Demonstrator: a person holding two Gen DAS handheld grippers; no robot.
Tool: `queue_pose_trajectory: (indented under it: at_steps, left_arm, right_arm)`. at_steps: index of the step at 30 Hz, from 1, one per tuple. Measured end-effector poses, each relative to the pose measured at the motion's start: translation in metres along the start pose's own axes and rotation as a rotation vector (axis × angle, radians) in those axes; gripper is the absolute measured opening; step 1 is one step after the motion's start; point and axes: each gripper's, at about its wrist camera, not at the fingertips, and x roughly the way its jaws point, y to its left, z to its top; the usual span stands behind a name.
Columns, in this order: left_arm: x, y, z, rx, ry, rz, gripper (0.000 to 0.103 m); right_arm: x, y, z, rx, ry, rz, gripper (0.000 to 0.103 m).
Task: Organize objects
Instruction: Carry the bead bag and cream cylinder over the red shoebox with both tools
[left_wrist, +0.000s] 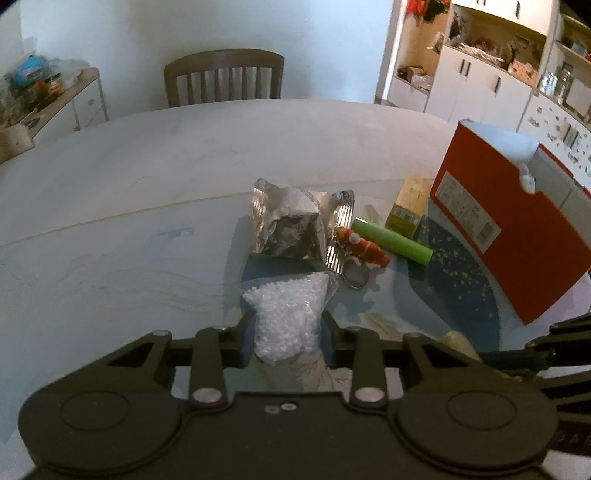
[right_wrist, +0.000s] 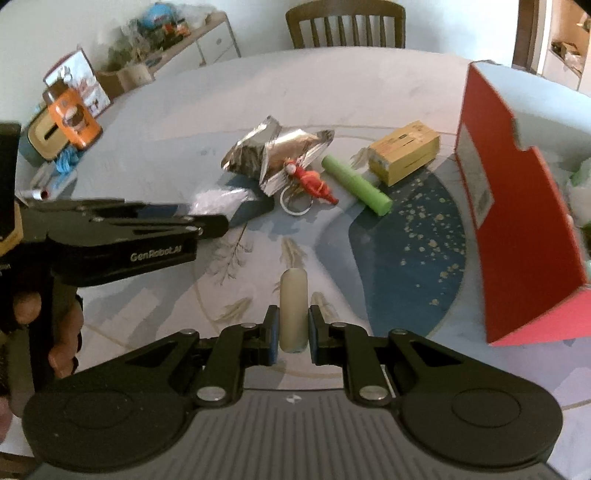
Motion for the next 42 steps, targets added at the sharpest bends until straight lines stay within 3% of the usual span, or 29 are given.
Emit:
queue_pose_trajectory:
  at_steps: [9,23,30,42]
  left_arm:
    - [-0.036,-0.022,0.008,-0.031,-0.041,-0.006,0.033]
    - [-0.094,-0.091,0.034,-0.027,-0.137,-0.047,0.033]
    - [-0.104,-0.13,0.048,0.002,-0.166,-0.088,0.033]
    - [-0.082,-0.2,0.073,0.079,-0.161,-0.132,0.033]
  right_arm:
    - [-0.044,-0.018,0.001,0.033,-0.064,0.045,0.015]
    - [-0.126,-0.072,0.003,0.098,-0.178,0.073,0.015]
    - [-0.154,-0.11,0.003,0.128,-0.229,0.05,0.015]
    - [-0.176,-0.186,0.001,0.169,-0.274,0.011,0.015]
